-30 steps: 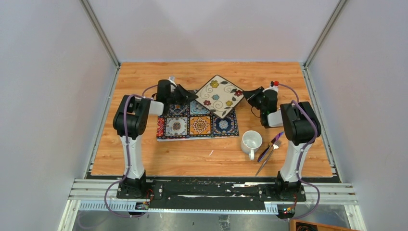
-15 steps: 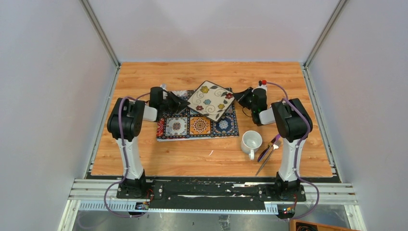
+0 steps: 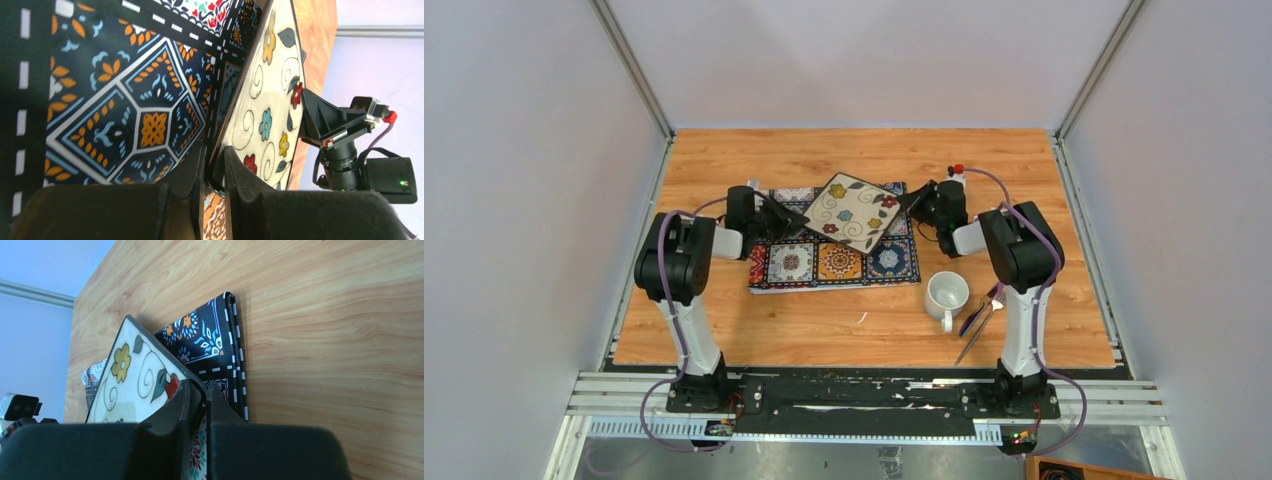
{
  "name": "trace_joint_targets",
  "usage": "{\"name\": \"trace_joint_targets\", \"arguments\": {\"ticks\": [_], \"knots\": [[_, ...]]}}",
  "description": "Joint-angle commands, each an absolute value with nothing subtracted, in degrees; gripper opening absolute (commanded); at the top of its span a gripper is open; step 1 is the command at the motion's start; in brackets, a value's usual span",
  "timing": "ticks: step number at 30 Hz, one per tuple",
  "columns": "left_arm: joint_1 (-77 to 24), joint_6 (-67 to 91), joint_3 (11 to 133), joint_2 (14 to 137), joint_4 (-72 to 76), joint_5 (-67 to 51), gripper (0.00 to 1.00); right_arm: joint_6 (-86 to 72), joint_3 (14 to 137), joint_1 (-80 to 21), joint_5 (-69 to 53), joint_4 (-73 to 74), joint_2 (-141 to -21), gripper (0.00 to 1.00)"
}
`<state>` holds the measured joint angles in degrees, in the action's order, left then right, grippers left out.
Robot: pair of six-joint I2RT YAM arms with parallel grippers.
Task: Set the dinner table for one person
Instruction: Place the plate on the napkin.
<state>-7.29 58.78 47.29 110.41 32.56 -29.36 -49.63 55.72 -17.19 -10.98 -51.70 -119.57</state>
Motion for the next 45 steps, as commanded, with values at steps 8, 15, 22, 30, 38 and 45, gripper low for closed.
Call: {"name": "trace_joint_targets", "arguments": {"ticks": [8, 15, 22, 30, 38, 45], "knots": [[-12.5, 55.0, 43.2, 102.3, 37.0, -40.4, 0.0, -43.2, 61.1, -36.0, -31.8, -46.6, -120.4, 0.0], [-12.5, 54.4, 38.5, 98.5, 36.8, -39.7, 0.0, -42.9, 62.1, -37.2, -31.8, -45.7, -121.5, 0.0], [-12.5, 54.1, 34.3, 95.0, 36.7, -39.5, 0.0, -42.6, 63.5, -37.2, -31.9, -45.0, -122.3, 0.0], [-12.5, 54.0, 31.2, 93.2, 36.8, -39.4, 0.0, -42.0, 64.8, -37.2, -31.6, -44.0, -122.7, 0.0], [-12.5, 53.5, 28.4, 90.8, 36.7, -39.0, 0.0, -41.2, 66.0, -37.0, -31.4, -42.6, -123.2, 0.0], [-12.6, 54.9, 27.4, 92.3, 40.0, -39.9, 0.0, -40.9, 66.2, -36.7, -31.2, -42.3, -123.4, 0.0]]}}
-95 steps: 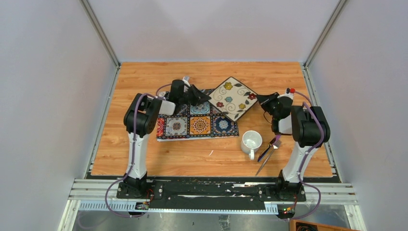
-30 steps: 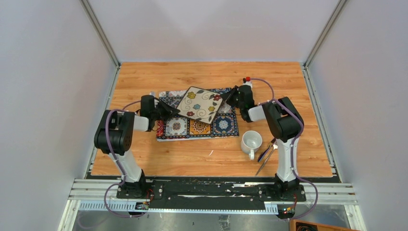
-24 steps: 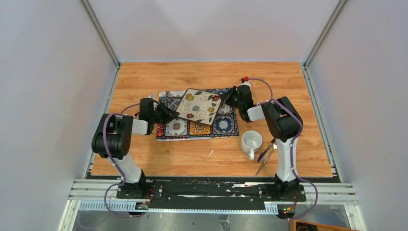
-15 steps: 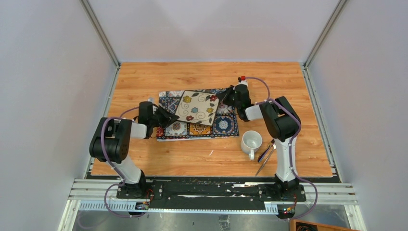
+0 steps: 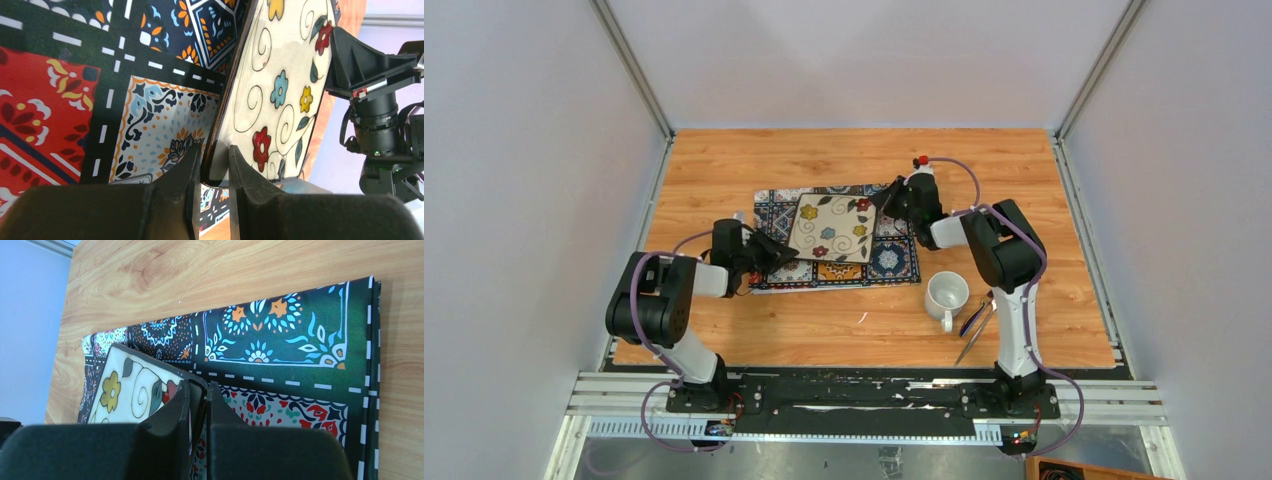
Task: Set the dinner table for one person
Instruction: Place the plate on the napkin.
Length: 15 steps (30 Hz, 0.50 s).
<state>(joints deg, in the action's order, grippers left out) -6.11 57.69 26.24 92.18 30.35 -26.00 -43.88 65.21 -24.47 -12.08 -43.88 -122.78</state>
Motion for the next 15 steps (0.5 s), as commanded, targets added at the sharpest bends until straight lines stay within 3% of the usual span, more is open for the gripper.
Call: {"name": "trace_joint_targets", "arguments": {"ticks": [1, 15], "knots": [[-12.7, 55.6, 27.4, 93.0, 41.3, -40.1, 0.0, -40.9, 65.9, -36.7, -31.2, -42.3, -123.3, 0.0], [-16.3, 58.4, 24.0, 94.2, 46.8, -37.4, 0.0, -41.9, 66.6, -36.1, -32.0, -43.6, -126.8, 0.0]]}}
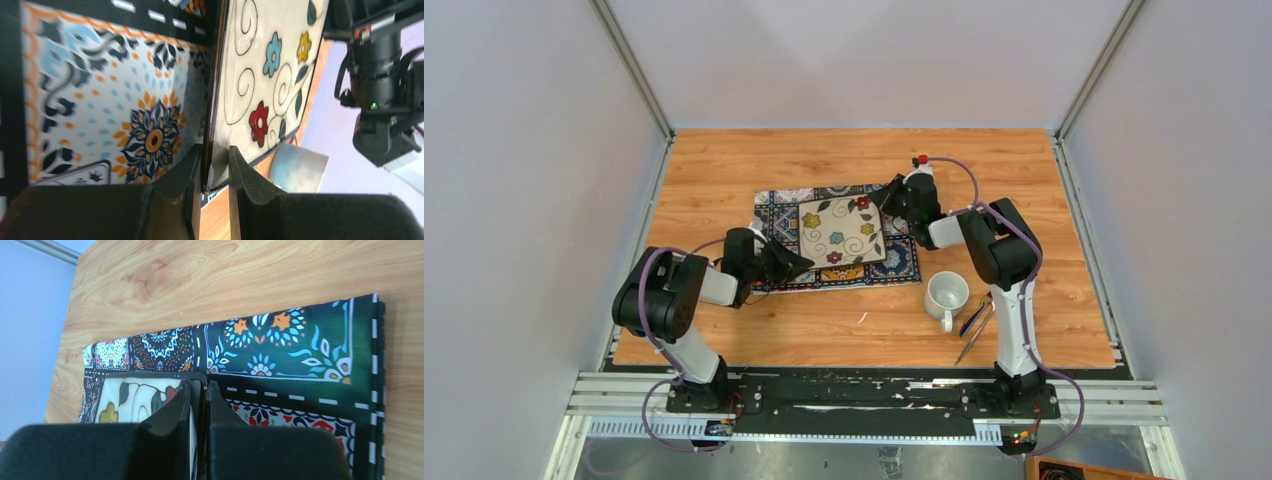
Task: Set the dinner table for one person
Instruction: Place the plate on the napkin.
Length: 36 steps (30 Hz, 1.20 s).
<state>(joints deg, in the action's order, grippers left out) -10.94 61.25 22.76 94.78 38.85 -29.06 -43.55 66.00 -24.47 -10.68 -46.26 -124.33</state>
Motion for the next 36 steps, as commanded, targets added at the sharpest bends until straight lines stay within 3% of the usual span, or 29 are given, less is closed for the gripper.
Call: {"name": "trace_joint_targets", "arguments": {"ticks": [1, 16, 18, 27, 31, 36], "knots": [[-16.3, 58.4, 23.9, 93.9, 46.8, -37.3, 0.0, -41.9, 66.7, -36.2, -32.1, -43.7, -126.9, 0.0], [-15.4, 55.2, 27.0, 93.1, 39.2, -36.7, 0.01, -41.3, 64.5, -36.4, -30.7, -43.7, -126.8, 0.0], [-15.4, 55.3, 27.2, 93.7, 39.2, -36.6, 0.08, -41.5, 64.8, -36.3, -30.7, -43.6, -127.2, 0.04], [-15.2, 53.9, 29.4, 95.3, 35.9, -35.7, 0.6, -41.1, 64.4, -35.9, -29.7, -42.9, -127.7, 0.35], [-15.1, 53.0, 30.8, 95.5, 33.7, -35.4, 0.73, -41.0, 64.2, -35.3, -29.5, -42.7, -127.7, 0.45], [-15.0, 52.6, 31.7, 96.1, 33.2, -35.6, 0.75, -40.8, 64.2, -35.0, -29.5, -42.8, -127.5, 0.46]]}}
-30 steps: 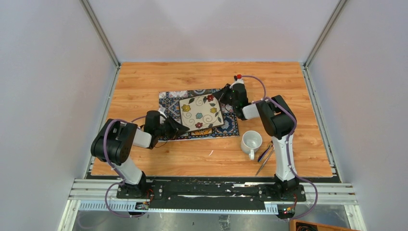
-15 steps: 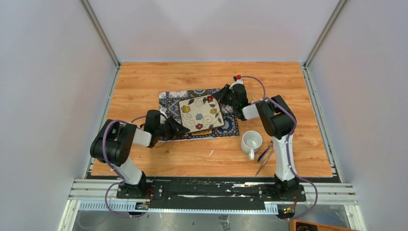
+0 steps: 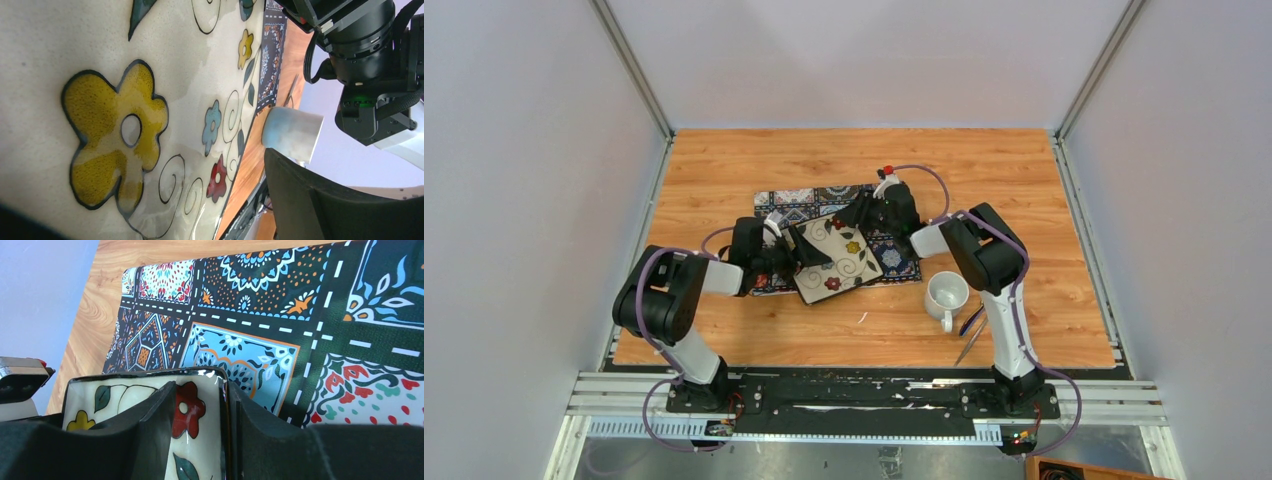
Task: Set the dinner table for one person
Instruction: Place the plate on the napkin.
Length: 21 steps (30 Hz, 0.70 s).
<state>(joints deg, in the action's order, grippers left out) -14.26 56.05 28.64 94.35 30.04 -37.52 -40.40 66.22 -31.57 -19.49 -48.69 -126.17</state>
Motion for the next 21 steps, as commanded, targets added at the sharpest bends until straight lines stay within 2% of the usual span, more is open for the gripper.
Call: {"name": "trace_joint_targets", "arguments": {"ticks": [1, 5, 8, 10, 21], "knots": [[-15.0, 52.6, 31.7, 96.3, 33.1, -35.6, 0.75, -40.8, 64.2, -34.9, -29.4, -42.8, -127.6, 0.46], [-14.9, 52.7, 32.1, 97.2, 33.2, -35.7, 0.84, -40.5, 64.3, -34.8, -29.3, -42.6, -127.6, 0.5], [-14.9, 53.0, 32.5, 97.6, 33.1, -35.6, 0.99, -40.1, 64.1, -34.6, -28.5, -42.3, -127.4, 0.6], [-14.9, 53.1, 32.7, 98.0, 33.1, -35.6, 1.0, -39.8, 64.4, -34.6, -28.4, -41.8, -127.7, 0.65], [-13.8, 52.8, 32.1, 100.9, 31.2, -33.3, 1.0, -39.4, 64.1, -34.2, -27.7, -41.2, -127.6, 0.66]]}}
